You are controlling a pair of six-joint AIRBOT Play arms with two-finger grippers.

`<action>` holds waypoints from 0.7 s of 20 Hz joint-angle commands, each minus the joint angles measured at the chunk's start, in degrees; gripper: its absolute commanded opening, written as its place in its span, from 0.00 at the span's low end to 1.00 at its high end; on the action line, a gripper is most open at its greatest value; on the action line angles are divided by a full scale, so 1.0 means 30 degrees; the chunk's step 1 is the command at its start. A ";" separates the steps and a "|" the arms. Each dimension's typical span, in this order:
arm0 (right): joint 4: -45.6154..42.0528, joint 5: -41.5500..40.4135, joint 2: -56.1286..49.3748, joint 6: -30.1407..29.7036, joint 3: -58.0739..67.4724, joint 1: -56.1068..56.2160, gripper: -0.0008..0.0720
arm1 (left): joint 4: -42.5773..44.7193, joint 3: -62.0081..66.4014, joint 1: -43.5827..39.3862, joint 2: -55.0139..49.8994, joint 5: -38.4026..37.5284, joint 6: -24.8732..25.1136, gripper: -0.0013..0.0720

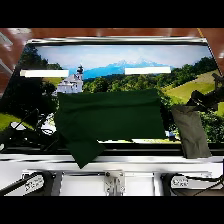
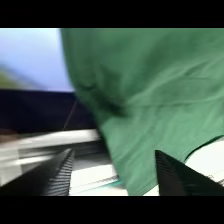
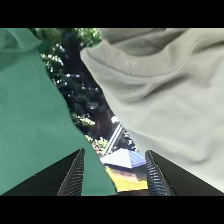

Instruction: Fold the shirts.

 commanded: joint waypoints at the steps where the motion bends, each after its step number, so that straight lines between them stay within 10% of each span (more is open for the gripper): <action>1: 0.0561 -0.0087 0.0015 0.0240 -0.1056 0.0007 0.71 | -0.1035 -0.0277 -0.0386 -0.0291 0.1093 0.0401 0.70; 4: 0.0860 -0.0029 0.0015 0.0211 -0.1960 0.0007 0.71 | -0.1173 -0.0561 -0.1596 -0.1086 0.1282 0.0408 0.60; 9: 0.0852 -0.0284 0.0015 -0.0175 -0.3920 0.0007 0.71 | -0.1217 -0.0568 -0.2280 -0.1814 0.1785 0.0291 0.07; 14: 0.1392 -0.0087 0.0015 -0.2295 -0.6258 0.0000 0.71 | -0.1209 -0.0546 -0.2208 -0.1406 0.1756 0.0444 0.07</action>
